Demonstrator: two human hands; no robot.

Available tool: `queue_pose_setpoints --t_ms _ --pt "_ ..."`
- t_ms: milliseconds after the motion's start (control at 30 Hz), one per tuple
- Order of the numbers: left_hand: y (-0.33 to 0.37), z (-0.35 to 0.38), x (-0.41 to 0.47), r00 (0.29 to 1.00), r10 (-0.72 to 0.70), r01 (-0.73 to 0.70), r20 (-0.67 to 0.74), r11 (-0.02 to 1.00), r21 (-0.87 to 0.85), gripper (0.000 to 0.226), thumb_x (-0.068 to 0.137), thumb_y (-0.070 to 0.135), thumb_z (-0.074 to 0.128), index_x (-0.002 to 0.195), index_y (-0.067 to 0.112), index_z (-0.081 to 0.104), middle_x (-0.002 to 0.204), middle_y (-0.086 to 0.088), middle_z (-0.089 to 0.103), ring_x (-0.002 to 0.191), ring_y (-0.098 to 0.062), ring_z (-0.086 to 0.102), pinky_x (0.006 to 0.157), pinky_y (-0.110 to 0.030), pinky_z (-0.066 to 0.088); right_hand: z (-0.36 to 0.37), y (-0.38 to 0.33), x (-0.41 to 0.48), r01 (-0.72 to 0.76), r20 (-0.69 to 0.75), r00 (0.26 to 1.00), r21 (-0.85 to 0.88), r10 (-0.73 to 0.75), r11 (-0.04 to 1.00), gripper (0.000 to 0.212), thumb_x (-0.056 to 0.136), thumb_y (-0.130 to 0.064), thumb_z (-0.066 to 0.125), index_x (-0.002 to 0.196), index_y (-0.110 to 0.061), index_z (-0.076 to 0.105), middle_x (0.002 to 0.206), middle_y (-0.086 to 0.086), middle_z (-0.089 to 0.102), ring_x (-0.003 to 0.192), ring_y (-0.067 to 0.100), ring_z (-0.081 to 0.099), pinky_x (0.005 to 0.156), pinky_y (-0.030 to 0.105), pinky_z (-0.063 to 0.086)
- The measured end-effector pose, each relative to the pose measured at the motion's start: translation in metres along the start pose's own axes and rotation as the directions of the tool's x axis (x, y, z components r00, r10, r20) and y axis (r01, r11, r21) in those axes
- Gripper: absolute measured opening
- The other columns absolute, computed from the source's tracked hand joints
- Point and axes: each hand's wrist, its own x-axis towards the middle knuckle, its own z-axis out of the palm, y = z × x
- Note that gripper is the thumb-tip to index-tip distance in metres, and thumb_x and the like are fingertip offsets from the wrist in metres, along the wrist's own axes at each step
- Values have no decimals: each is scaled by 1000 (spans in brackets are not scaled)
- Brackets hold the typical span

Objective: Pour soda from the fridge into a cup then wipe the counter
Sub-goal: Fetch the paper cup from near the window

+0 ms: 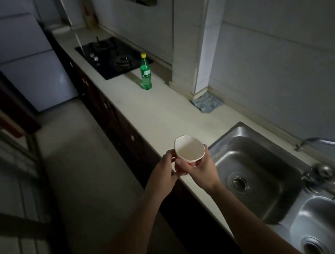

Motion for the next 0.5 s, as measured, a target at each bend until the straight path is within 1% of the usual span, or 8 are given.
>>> queue_pose_setpoints --t_ms 67,133,267,300,433,500 --pt "-24 -34 14 1000 -1 1 -28 1000 -1 66 79 26 81 134 22 46 128 6 62 113 -10 61 87 -20 45 38 -14 19 13 28 1000 -35 -12 999 75 66 -41 87 126 -26 44 111 -12 64 96 -2 63 69 11 50" --pt "-47 -68 30 998 0 0 -57 1000 7 69 79 25 81 138 19 45 133 3 59 119 -12 57 91 -19 42 79 -26 40 39 49 998 -71 -35 997 76 66 -47 85 127 -29 43 114 -13 62 101 3 62 72 11 50" --pt "-84 -117 54 995 -19 23 -95 999 42 72 81 21 79 142 15 41 139 -3 55 126 -21 54 94 -26 43 142 -39 70 61 83 995 -81 -55 995 82 66 -53 83 131 -32 39 122 -12 59 109 8 59 85 24 54" --pt "-93 -128 60 995 -29 34 -99 998 45 71 82 21 78 142 16 41 139 -3 55 126 -21 54 94 -26 43 156 -42 77 62 95 994 -85 -54 994 82 66 -52 83 132 -31 39 123 -11 58 110 8 58 84 22 54" --pt "-126 -164 85 989 -70 78 -133 996 49 68 81 22 78 139 15 43 138 -4 56 124 -21 55 90 -22 40 204 -52 108 79 151 986 -84 -66 993 80 68 -48 83 131 -32 37 121 -14 57 108 4 58 75 9 50" --pt "-142 -177 99 984 -92 101 -155 994 51 67 81 22 79 138 13 44 135 -5 58 122 -22 56 88 -21 39 224 -54 125 81 174 982 -74 -67 994 79 68 -48 84 130 -33 38 119 -16 57 107 1 58 73 6 49"
